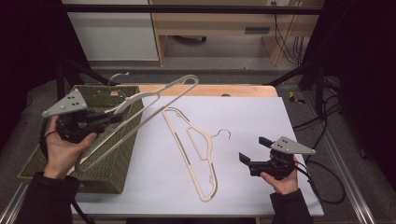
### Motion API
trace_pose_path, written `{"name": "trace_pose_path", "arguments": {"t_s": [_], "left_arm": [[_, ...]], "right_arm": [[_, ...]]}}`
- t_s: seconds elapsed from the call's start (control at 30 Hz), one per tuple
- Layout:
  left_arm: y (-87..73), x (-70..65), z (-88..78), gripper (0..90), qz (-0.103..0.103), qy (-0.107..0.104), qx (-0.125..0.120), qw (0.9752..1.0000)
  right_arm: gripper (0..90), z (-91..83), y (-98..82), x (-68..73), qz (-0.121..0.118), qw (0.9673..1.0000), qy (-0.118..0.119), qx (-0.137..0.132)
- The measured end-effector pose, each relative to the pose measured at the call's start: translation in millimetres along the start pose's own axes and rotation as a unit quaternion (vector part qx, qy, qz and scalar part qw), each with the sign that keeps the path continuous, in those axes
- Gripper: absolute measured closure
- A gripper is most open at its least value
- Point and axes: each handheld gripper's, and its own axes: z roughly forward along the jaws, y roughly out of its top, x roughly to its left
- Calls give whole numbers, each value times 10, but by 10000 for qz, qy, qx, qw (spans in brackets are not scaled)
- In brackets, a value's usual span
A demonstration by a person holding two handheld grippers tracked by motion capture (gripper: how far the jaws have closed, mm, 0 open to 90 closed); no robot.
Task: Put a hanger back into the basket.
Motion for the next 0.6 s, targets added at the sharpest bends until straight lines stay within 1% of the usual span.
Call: {"name": "trace_pose_path", "arguments": {"t_s": [0.03,0.07,0.1,0.2,0.23,0.3,0.37,0.43,0.57,0.6], "left_arm": [[-17,104,-54,859,15,113,-1,9999],[-29,155,-73,859,-32,143,22,9999],[-43,204,-90,859,-28,215,53,9998],[-101,362,-130,859,-98,308,136,9994],[-126,417,-142,859,-153,324,154,9992],[-174,525,-165,859,-191,415,213,9987],[-224,626,-184,859,-245,491,301,9980],[-276,712,-203,859,-257,562,370,9974],[-377,844,-246,859,-327,598,419,9968],[-398,875,-260,860,-313,609,439,9967]], "right_arm": [[62,-3,-2,-5,1,10000,10,12],[58,-3,-5,-11,3,10000,14,10],[55,-3,-7,-15,2,10000,1,5],[49,-4,-11,-19,-13,10000,-2,22],[48,-5,-11,-19,-15,10000,-5,36],[48,-1,-12,-18,-14,10000,3,44],[47,9,-13,-14,32,10000,-17,45],[48,12,-19,-18,-6,10000,-25,65],[48,15,-19,-17,10,10000,-14,77],[48,17,-19,-16,0,10000,-16,83]]}}
